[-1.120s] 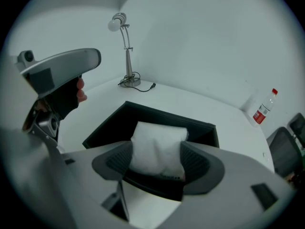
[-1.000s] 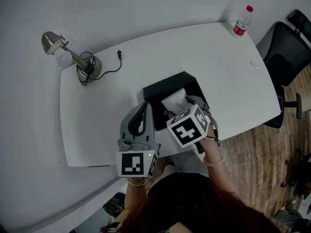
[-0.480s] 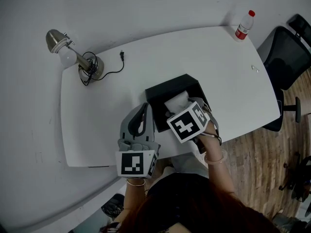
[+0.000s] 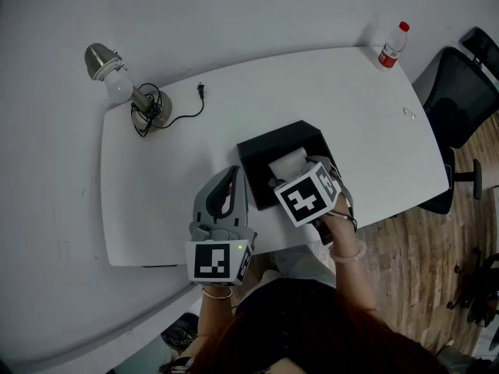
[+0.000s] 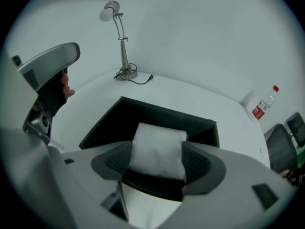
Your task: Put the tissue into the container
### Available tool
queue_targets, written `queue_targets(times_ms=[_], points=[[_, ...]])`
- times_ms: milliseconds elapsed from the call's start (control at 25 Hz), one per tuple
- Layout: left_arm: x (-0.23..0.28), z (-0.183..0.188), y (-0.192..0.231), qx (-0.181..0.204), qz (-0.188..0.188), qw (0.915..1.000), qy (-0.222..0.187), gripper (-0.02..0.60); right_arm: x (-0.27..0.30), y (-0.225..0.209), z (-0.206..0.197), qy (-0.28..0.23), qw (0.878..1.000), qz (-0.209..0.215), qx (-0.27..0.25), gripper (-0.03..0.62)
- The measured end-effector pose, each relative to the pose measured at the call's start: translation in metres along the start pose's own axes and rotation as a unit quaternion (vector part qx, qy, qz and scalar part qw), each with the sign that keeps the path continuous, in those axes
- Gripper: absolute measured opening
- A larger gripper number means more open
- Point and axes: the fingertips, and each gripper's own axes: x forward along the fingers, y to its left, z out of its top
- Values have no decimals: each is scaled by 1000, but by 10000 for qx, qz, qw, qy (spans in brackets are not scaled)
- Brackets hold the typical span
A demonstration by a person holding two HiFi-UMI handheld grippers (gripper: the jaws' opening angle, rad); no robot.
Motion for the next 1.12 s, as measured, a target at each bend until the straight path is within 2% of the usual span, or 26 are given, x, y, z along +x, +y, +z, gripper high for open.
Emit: queue_targets(times_ms=[320,600,800,1120], points=[[-11,4,1,-7,4,10000,-74,28,-14,3,-2,-252,9997,-37,66,327],[-23,7,-2,-10,-21,9999,-98,28,-34,1,3,-796,9962,-307,174,324],[-35,12,-4,-34,-28,9999,-148,28,-51,1,6,-1193,9906,-634,213,249],[-58,18,-15,-30,-86,9997,-217,28,-84,8,3,-1671,9806,-987,260,176]])
